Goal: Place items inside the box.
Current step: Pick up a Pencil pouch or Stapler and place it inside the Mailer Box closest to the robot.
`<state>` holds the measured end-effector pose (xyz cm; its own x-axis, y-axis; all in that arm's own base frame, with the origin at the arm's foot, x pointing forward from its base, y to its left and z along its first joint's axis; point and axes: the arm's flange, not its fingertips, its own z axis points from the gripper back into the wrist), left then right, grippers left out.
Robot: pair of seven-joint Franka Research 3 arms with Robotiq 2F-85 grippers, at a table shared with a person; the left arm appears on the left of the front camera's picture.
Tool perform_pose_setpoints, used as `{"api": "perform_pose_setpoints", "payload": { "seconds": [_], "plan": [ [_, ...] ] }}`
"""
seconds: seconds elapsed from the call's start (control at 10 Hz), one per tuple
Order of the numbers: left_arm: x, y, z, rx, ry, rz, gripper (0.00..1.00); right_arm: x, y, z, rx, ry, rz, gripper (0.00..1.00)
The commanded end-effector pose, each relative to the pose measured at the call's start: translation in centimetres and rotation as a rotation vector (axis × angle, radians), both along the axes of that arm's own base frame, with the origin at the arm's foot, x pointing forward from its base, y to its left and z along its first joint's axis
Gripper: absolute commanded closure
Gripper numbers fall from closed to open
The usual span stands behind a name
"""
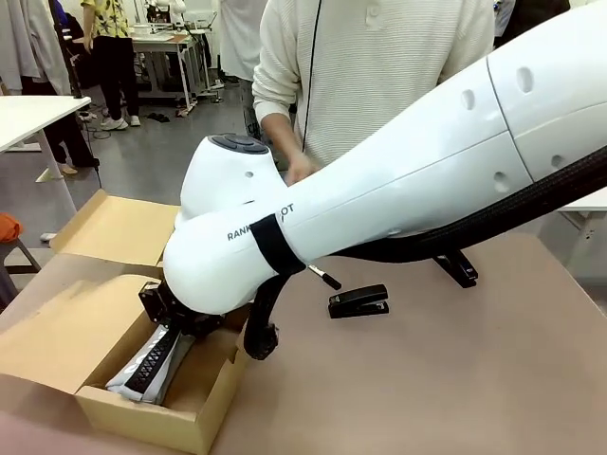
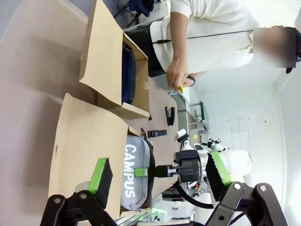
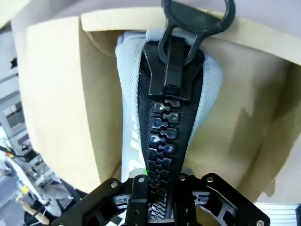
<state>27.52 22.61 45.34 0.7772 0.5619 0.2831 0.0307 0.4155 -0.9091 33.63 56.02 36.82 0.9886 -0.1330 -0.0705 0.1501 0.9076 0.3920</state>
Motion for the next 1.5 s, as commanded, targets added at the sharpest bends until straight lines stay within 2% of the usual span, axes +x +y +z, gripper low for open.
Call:
{"api": "perform_pose_setpoints", "payload": {
  "seconds": [0.0,0.1,0.2,0.3,0.4,0.5,1.1,1.4],
  "plan": [
    [0.0,0.1,0.1,-0.002,-0.024,-0.006,0.0,0.3,-0.1,0.8,0.007,-0.001,-0.006,0.92],
    [0.0,0.1,0.1,-0.002,-0.024,-0.006,0.0,0.3,-0.2,0.6,-0.001,0.0,-0.002,0.32],
    [0.0,0.1,0.1,-0.002,-0.024,-0.006,0.0,0.3,-0.2,0.5,-0.004,0.004,-0.003,0.32],
    [0.0,0.1,0.1,-0.002,-0.024,-0.006,0.0,0.3,-0.2,0.5,-0.003,0.007,-0.001,0.0],
    [0.0,0.1,0.1,-0.002,-0.024,-0.006,0.0,0.3,-0.3,0.5,-0.005,0.008,-0.002,0.3],
    [0.0,0.1,0.1,-0.002,-0.024,-0.006,0.0,0.3,-0.3,0.5,-0.002,0.007,-0.006,0.0],
    [0.0,0.1,0.1,-0.002,-0.024,-0.006,0.0,0.3,-0.8,0.8,0.03,0.01,-0.01,0.0],
    [0.0,0.1,0.1,-0.002,-0.024,-0.006,0.0,-0.9,-4.3,3.9,0.114,0.034,0.023,0.0]
  ]
}}
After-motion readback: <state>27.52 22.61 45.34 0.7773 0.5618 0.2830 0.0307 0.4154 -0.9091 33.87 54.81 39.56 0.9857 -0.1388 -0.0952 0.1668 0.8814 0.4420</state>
